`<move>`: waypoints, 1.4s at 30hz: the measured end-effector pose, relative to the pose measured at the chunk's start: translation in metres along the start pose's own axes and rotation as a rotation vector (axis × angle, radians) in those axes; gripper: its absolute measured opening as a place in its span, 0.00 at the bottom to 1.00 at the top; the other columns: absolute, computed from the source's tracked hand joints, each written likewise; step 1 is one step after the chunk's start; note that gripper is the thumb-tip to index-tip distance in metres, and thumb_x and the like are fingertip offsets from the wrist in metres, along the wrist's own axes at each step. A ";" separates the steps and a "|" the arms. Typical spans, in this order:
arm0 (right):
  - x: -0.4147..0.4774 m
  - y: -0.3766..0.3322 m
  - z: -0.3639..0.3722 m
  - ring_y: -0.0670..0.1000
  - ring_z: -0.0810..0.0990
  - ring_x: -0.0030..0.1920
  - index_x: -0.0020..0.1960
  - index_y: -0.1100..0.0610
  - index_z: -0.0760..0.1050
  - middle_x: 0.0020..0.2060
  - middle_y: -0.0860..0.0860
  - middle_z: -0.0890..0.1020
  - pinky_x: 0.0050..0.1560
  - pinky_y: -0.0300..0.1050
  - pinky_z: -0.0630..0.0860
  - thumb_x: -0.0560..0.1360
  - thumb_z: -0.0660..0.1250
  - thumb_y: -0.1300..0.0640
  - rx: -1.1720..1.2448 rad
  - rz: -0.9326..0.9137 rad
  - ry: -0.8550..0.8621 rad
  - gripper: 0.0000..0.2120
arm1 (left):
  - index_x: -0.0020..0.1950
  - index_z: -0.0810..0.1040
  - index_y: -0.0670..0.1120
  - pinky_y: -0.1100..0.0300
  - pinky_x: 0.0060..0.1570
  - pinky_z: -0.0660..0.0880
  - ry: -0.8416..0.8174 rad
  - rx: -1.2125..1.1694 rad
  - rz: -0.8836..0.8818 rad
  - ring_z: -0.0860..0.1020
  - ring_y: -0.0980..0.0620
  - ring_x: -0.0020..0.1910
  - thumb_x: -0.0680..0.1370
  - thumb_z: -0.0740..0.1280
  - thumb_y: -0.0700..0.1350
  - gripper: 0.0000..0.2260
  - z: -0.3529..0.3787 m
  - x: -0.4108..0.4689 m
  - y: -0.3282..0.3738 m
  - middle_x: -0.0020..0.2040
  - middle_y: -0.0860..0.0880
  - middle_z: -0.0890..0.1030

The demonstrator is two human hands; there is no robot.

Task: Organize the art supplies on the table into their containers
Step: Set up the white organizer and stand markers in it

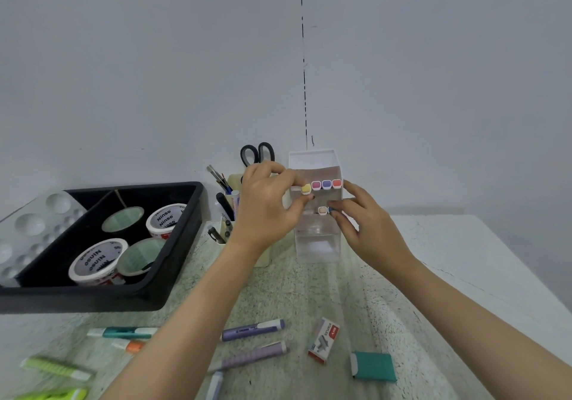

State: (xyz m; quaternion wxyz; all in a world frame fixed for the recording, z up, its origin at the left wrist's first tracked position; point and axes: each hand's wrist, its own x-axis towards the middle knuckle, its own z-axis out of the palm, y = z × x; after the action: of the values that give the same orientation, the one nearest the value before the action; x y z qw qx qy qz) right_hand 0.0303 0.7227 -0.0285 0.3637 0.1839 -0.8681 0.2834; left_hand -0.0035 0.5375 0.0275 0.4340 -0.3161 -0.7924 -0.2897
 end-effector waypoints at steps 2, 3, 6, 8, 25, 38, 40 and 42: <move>0.000 0.000 0.001 0.44 0.75 0.53 0.51 0.59 0.80 0.64 0.55 0.74 0.43 0.46 0.78 0.76 0.66 0.61 -0.001 -0.006 0.001 0.06 | 0.40 0.82 0.44 0.54 0.47 0.67 0.011 -0.005 0.040 0.71 0.54 0.42 0.66 0.76 0.42 0.06 -0.002 -0.002 0.000 0.37 0.54 0.75; 0.001 0.000 0.001 0.44 0.75 0.53 0.51 0.59 0.80 0.64 0.55 0.74 0.43 0.46 0.78 0.76 0.66 0.61 -0.001 -0.008 0.001 0.06 | 0.40 0.82 0.45 0.53 0.47 0.68 -0.001 0.005 0.047 0.72 0.54 0.42 0.66 0.75 0.42 0.06 -0.001 -0.002 0.000 0.37 0.54 0.76; 0.001 0.001 0.001 0.44 0.75 0.53 0.50 0.59 0.80 0.65 0.55 0.74 0.43 0.46 0.78 0.76 0.66 0.61 -0.001 -0.009 0.002 0.06 | 0.41 0.82 0.45 0.59 0.49 0.64 -0.085 0.059 -0.016 0.74 0.49 0.43 0.67 0.74 0.45 0.06 0.003 0.000 -0.004 0.38 0.49 0.77; 0.001 0.000 0.001 0.44 0.75 0.53 0.50 0.59 0.80 0.65 0.54 0.74 0.44 0.46 0.78 0.77 0.66 0.61 0.003 -0.007 -0.003 0.06 | 0.42 0.81 0.45 0.62 0.49 0.61 -0.145 0.092 -0.067 0.75 0.46 0.43 0.67 0.74 0.45 0.07 0.005 0.003 -0.005 0.40 0.47 0.77; -0.002 -0.009 -0.004 0.44 0.74 0.63 0.76 0.40 0.43 0.71 0.44 0.68 0.55 0.39 0.77 0.80 0.58 0.56 0.048 0.062 -0.091 0.32 | 0.42 0.82 0.44 0.62 0.49 0.58 -0.088 0.155 0.035 0.71 0.51 0.47 0.68 0.72 0.45 0.06 0.012 0.003 -0.005 0.39 0.48 0.80; -0.014 -0.028 0.000 0.53 0.65 0.68 0.72 0.60 0.62 0.70 0.59 0.66 0.67 0.40 0.61 0.76 0.63 0.60 -0.164 0.037 0.144 0.25 | 0.61 0.77 0.41 0.55 0.55 0.66 -0.102 0.249 0.061 0.74 0.46 0.54 0.72 0.67 0.36 0.17 -0.013 -0.028 0.007 0.55 0.44 0.79; -0.027 -0.041 0.003 0.49 0.71 0.59 0.61 0.60 0.71 0.57 0.56 0.76 0.62 0.39 0.65 0.75 0.62 0.61 -0.110 -0.025 0.129 0.15 | 0.56 0.79 0.41 0.58 0.53 0.68 -0.114 0.175 0.070 0.75 0.48 0.50 0.72 0.68 0.34 0.13 -0.023 -0.052 0.008 0.50 0.46 0.80; -0.047 -0.053 0.008 0.45 0.72 0.48 0.50 0.57 0.77 0.45 0.51 0.79 0.52 0.36 0.67 0.75 0.60 0.58 -0.038 -0.106 -0.075 0.08 | 0.52 0.80 0.42 0.59 0.48 0.71 -0.193 0.114 0.092 0.76 0.51 0.46 0.72 0.69 0.33 0.10 -0.033 -0.082 0.002 0.45 0.48 0.80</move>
State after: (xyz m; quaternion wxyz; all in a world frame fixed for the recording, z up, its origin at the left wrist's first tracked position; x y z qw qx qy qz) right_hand 0.0854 0.6819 -0.0491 0.3486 0.2333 -0.8754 0.2403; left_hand 0.0496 0.4946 -0.0283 0.3859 -0.3532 -0.8303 -0.1922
